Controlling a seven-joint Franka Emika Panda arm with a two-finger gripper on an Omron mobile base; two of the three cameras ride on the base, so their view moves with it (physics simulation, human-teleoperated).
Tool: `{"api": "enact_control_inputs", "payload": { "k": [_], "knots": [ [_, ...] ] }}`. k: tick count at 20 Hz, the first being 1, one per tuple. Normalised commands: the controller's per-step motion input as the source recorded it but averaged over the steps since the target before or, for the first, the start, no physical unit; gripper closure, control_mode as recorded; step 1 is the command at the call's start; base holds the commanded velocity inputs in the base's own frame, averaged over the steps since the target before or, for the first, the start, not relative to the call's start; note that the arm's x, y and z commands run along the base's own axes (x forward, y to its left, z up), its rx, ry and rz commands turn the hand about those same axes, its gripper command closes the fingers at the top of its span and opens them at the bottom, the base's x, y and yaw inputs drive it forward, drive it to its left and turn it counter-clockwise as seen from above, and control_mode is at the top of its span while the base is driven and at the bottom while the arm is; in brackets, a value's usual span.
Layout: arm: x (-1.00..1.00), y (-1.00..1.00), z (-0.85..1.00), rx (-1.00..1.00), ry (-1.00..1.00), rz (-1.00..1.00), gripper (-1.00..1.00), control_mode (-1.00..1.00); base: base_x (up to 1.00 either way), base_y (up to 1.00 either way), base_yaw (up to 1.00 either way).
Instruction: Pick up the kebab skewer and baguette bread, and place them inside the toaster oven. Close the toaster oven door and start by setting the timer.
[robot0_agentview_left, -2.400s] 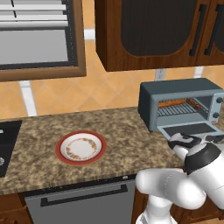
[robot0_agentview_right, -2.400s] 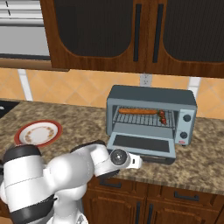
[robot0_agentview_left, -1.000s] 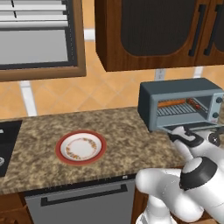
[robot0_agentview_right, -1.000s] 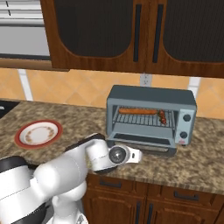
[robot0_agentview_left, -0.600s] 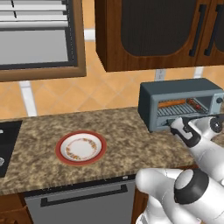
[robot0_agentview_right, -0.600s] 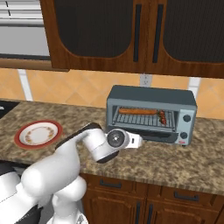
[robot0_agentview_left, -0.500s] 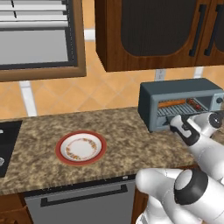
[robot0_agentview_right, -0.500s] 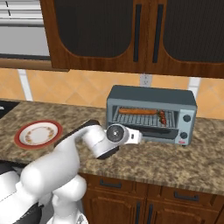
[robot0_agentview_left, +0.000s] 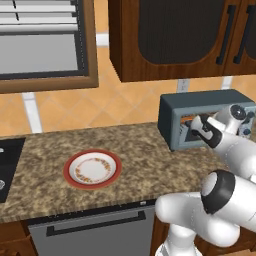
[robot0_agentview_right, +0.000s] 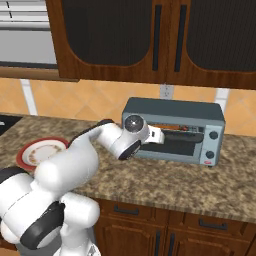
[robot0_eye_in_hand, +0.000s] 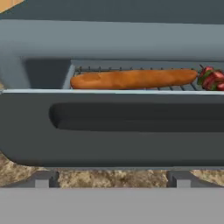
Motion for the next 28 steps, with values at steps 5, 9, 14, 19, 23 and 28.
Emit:
{"api": "enact_control_inputs", "payload": {
  "k": [5, 9, 14, 19, 23, 28],
  "knots": [
    [0.54, 0.0, 0.17, 0.0, 0.12, 0.01, -1.0, -1.0, 0.0, 0.0, 0.0],
    [0.53, 0.0, 0.0, -0.04, 0.15, 0.02, -1.0, -1.0, 0.0, 0.0, 0.0],
    [0.34, 0.0, -0.13, -0.03, 0.13, 0.03, -1.0, -1.0, 0.0, 0.0, 0.0],
    [0.0, 0.0, -0.07, 0.0, 0.06, 0.04, -1.0, -1.0, 0.0, 0.0, 0.0],
    [-0.12, 0.02, 0.0, 0.0, 0.0, 0.03, -1.0, -1.0, 0.0, 0.0, 0.0],
    [-0.48, 0.0, 0.0, -0.02, 0.0, 0.04, -1.0, -1.0, 0.0, 0.0, 0.0]
  ]
}}
